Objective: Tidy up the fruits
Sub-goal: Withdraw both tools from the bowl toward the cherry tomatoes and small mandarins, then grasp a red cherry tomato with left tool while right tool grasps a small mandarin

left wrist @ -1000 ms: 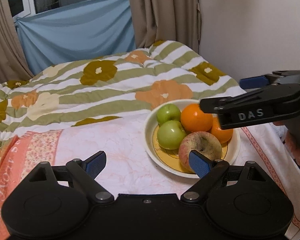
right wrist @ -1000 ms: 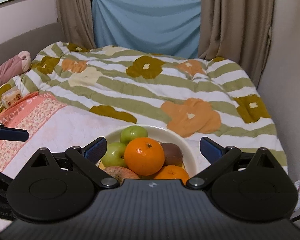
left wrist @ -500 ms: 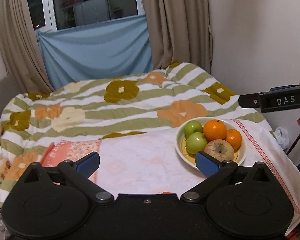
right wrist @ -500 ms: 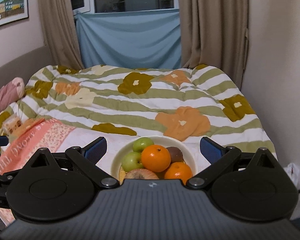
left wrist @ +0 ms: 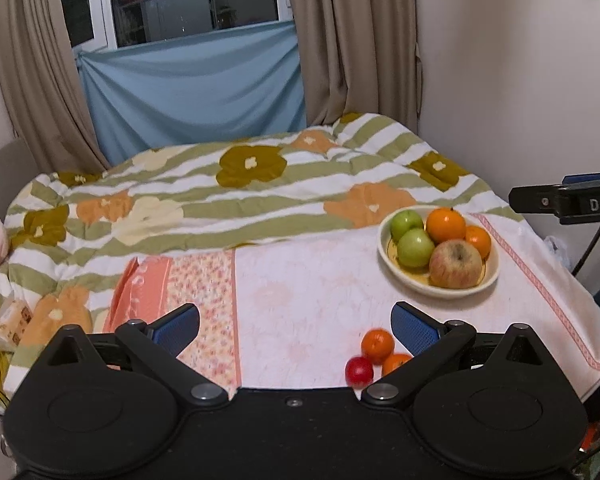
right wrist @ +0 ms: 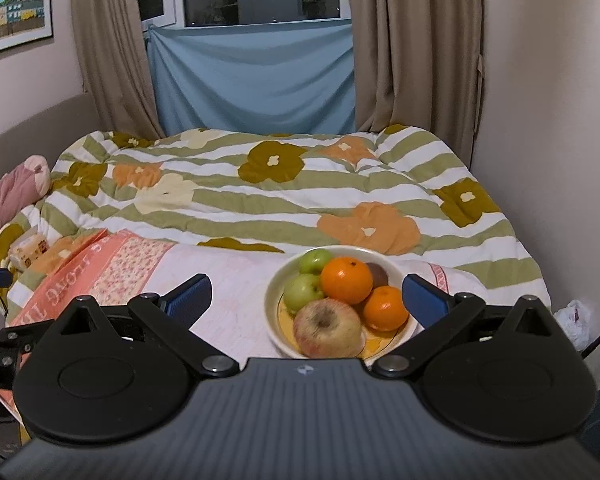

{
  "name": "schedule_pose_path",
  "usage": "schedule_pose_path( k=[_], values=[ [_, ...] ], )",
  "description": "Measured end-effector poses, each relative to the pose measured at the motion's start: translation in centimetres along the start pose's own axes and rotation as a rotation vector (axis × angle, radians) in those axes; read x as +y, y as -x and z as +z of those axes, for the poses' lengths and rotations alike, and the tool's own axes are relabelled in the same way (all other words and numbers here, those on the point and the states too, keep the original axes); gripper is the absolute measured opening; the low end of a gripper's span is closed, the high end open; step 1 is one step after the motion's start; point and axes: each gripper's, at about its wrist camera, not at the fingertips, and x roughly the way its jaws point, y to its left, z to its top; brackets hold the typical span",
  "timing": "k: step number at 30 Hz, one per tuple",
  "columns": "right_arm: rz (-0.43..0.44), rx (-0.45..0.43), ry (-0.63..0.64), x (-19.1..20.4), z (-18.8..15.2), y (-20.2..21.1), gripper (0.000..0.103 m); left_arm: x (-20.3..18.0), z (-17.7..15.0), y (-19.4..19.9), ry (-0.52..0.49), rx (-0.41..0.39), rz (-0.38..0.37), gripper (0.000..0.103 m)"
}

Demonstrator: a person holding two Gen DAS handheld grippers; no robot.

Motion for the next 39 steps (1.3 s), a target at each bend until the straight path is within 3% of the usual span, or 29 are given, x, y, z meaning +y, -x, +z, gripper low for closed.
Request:
schedule_pose_path(
  k=[8, 16, 21, 23, 28, 33, 38, 39],
  values=[
    [0.045, 0.049, 0.064, 2.6, -3.3, -0.7, 0.103, -0.1, -3.7, -2.4, -0.009, 0.125, -0.039, 0.103],
    [0.202, 0.094, 0.251, 4.2, -5.8, -3.0, 0.103, -3.9, -7.2, -3.8, 0.088, 0.193, 0.029, 0.101],
    [0.299, 0.117, 0.329, 4.6, -6.9, -5.1, 0.103, -6.0, -8.4, -5.4, 0.124, 0.209, 0.066, 0.086],
    [0.327, 0.13, 0.339, 4.7, -7.4, -6.1, 0.103, -6.6, -8.7, -6.2, 0.145, 0.215, 0.079, 0.074],
    [0.375, 0.171, 0.367, 5.1, -8.7, -8.4, 0.102, -7.4, -9.3, -7.6, 0.169, 0.217, 0.104, 0.064],
    [0.421, 0.22, 0.371, 5.7, -9.7, -10.4, 0.093, -7.7, -9.5, -8.7, 0.181, 0.22, 0.114, 0.055],
    [0.457, 0.268, 0.392, 6.2, -10.4, -12.1, 0.078, -8.3, -9.5, -9.3, 0.175, 0.225, 0.111, 0.036],
    [0.462, 0.274, 0.394, 6.3, -10.6, -12.3, 0.076, -8.4, -9.5, -9.3, 0.177, 0.226, 0.114, 0.036]
  ],
)
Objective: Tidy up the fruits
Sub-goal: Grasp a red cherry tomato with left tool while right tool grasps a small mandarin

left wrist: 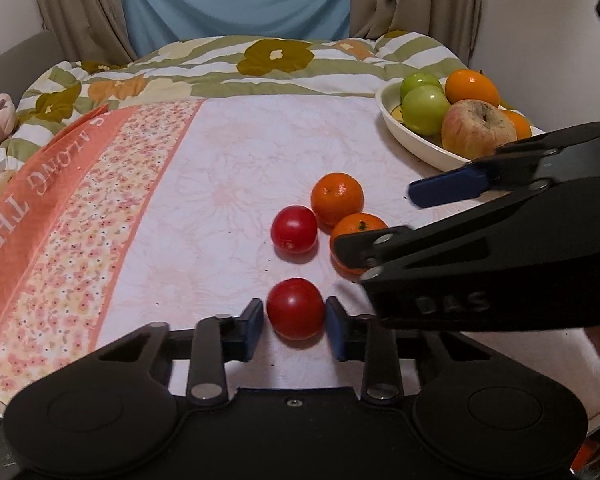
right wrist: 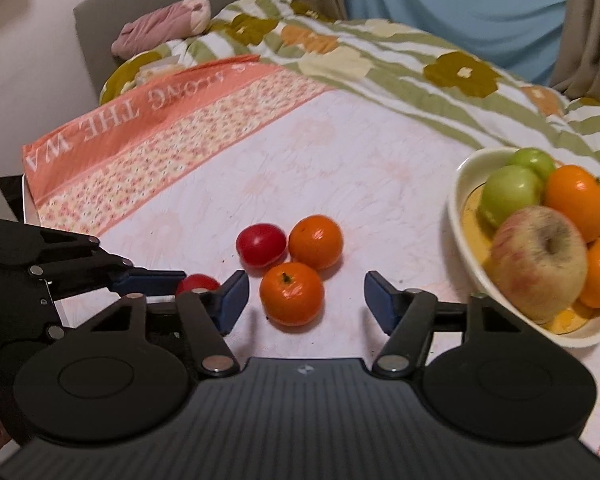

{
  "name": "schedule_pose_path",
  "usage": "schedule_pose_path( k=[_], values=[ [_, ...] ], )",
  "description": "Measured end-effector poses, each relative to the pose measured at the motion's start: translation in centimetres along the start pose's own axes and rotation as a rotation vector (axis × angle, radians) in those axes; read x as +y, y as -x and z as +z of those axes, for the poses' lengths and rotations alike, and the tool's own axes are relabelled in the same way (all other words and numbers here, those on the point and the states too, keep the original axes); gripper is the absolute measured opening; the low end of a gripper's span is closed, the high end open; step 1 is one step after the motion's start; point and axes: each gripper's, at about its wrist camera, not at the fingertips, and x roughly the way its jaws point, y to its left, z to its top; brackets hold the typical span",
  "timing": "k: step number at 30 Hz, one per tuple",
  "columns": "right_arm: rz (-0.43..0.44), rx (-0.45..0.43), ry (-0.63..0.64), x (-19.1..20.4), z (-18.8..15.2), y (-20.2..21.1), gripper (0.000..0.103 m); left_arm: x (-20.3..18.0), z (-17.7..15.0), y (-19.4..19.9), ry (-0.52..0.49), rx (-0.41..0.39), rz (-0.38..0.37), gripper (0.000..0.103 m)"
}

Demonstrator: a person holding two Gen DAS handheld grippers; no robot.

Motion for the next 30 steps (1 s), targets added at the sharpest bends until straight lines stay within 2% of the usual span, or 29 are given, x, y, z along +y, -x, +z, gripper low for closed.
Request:
schedule_pose_path(
  k=[4, 6, 12, 13, 14, 22, 30],
  values=[
    [0.014, 0.012, 0.007, 0.0, 0.0, -0.7, 0.075, -0.1, 0.1, -0.1, 0.001, 0.002, 0.007, 0.035],
    [0.025, 0.023, 0.007, 0.0, 0.1, -1.0, 0.069, -0.1, 0.1, 0.0, 0.003, 0.004, 0.009, 0.035],
    [0.034, 0.043, 0.009, 0.1, 0.1, -1.6, 0.063, 0.2, 0.1, 0.0, 0.0, 0.013, 0.013, 0.035],
    [0.037, 0.049, 0.007, 0.1, 0.1, -1.7, 0.062, 0.2, 0.1, 0.1, 0.0, 0.014, 0.013, 0.035],
    [0.041, 0.055, 0.007, 0.1, 0.1, -1.8, 0.054, 0.3, 0.1, 0.1, -0.001, 0.015, 0.014, 0.035],
    [0.025, 0.042, 0.001, 0.7, 0.3, -1.1, 0.054, 1.4, 0.4, 0.9, -0.016, 0.009, 0.013, 0.035],
    [-0.025, -0.003, -0.053, 1.3, 1.4, 1.6, 0.054, 2.4, 1.9, 2.9, -0.04, -0.016, -0.016, 0.035]
  ],
)
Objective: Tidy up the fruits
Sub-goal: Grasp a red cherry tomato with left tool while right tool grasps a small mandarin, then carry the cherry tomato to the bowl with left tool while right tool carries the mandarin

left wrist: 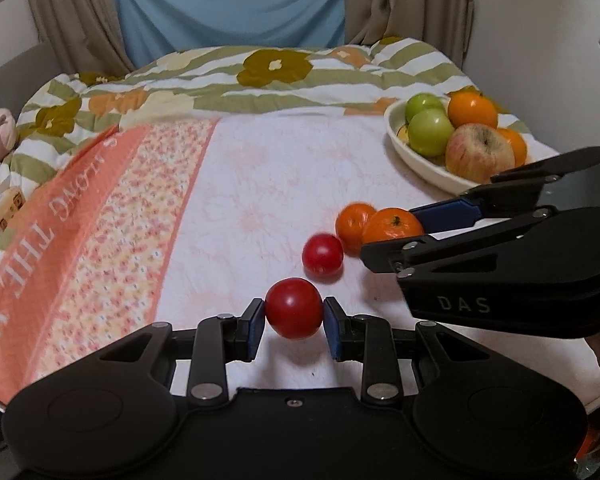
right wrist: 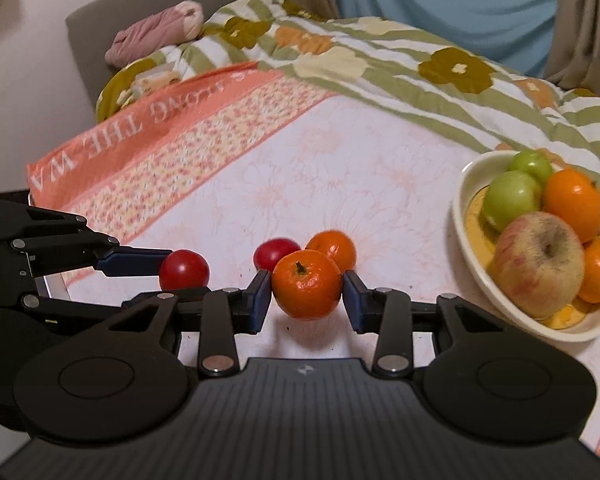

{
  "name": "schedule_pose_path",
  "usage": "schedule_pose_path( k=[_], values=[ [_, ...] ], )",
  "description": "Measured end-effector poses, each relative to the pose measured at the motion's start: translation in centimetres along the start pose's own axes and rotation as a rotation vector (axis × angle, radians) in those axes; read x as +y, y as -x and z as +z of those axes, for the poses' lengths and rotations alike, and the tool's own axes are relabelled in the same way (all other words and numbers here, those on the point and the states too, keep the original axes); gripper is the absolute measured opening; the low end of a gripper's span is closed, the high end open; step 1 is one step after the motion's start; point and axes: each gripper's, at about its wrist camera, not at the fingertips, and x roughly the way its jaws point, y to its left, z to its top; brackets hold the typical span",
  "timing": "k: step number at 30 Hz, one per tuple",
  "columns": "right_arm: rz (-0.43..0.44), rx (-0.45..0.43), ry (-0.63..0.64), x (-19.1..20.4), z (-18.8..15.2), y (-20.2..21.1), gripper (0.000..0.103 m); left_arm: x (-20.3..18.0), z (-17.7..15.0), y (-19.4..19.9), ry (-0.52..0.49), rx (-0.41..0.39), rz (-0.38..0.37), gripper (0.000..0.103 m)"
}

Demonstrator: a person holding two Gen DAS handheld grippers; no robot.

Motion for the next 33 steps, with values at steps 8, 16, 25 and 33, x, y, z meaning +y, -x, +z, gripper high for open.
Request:
schedule_pose_path(
  k=[8, 16, 25, 33],
  values=[
    [-0.102, -0.05, -0.123, 0.0, 1.7, 4.0, 0.054, 1.1, 2.6, 2.7, -0.07, -0.057, -0.07, 0.035],
    [-0.286, -0.112, -0.29, 0.0, 3.8, 8.3, 0.054, 2.5, 6.7, 5.1, -0.187, -0.128, -0.201, 0.035],
    [-0.446, -0.163, -0.409, -3.8, 6.5, 10.2, 0.054, 1.5, 12.2, 3.2, -0.338, -0.161, -0.33, 0.035],
    [-0.438, -0.172, -0.366, -10.6, 8.8, 9.4, 0.053, -2.4, 16.7, -0.8, -0.296, -0.157, -0.315, 0.035]
  ],
)
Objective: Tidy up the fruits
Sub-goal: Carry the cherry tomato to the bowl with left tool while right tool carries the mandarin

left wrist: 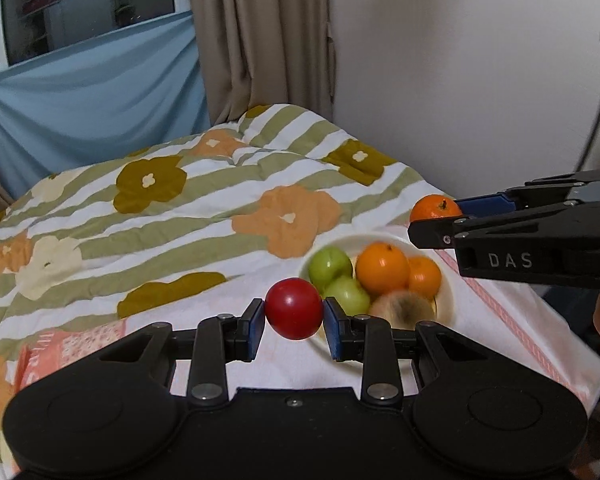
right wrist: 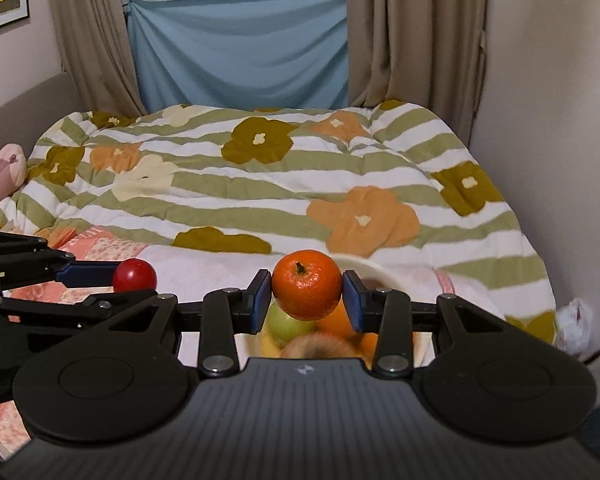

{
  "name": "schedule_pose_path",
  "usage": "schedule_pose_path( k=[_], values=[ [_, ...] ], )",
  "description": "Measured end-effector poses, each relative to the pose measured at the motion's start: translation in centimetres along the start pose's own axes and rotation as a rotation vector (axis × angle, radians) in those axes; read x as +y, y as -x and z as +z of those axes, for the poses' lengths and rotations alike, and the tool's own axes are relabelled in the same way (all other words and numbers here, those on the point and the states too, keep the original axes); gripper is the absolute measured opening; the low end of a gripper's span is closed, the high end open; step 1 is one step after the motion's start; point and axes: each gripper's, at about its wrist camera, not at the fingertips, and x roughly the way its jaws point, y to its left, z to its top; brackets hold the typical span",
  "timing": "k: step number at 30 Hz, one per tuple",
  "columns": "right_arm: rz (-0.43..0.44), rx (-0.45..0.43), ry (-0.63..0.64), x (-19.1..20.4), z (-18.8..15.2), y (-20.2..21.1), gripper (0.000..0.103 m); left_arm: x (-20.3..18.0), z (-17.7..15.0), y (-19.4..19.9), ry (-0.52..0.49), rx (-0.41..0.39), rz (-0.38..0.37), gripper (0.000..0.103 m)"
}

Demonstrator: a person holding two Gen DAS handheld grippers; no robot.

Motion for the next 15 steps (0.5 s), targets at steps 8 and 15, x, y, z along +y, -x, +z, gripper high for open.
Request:
schedule_pose_path(
  k=[8, 15],
  values=[
    [0.059, 0.033, 0.053, -5.3, 2.8, -7.1, 0.053, -1.4, 3.0, -7.4, 0.048, 0.056, 0.024, 0.035],
    [0.115, 0.079, 0.079, -8.3, 3.1, -12.7, 0.054, -1.8, 2.8, -13.0, 0.089, 0.134, 0.065, 0.035]
  ],
)
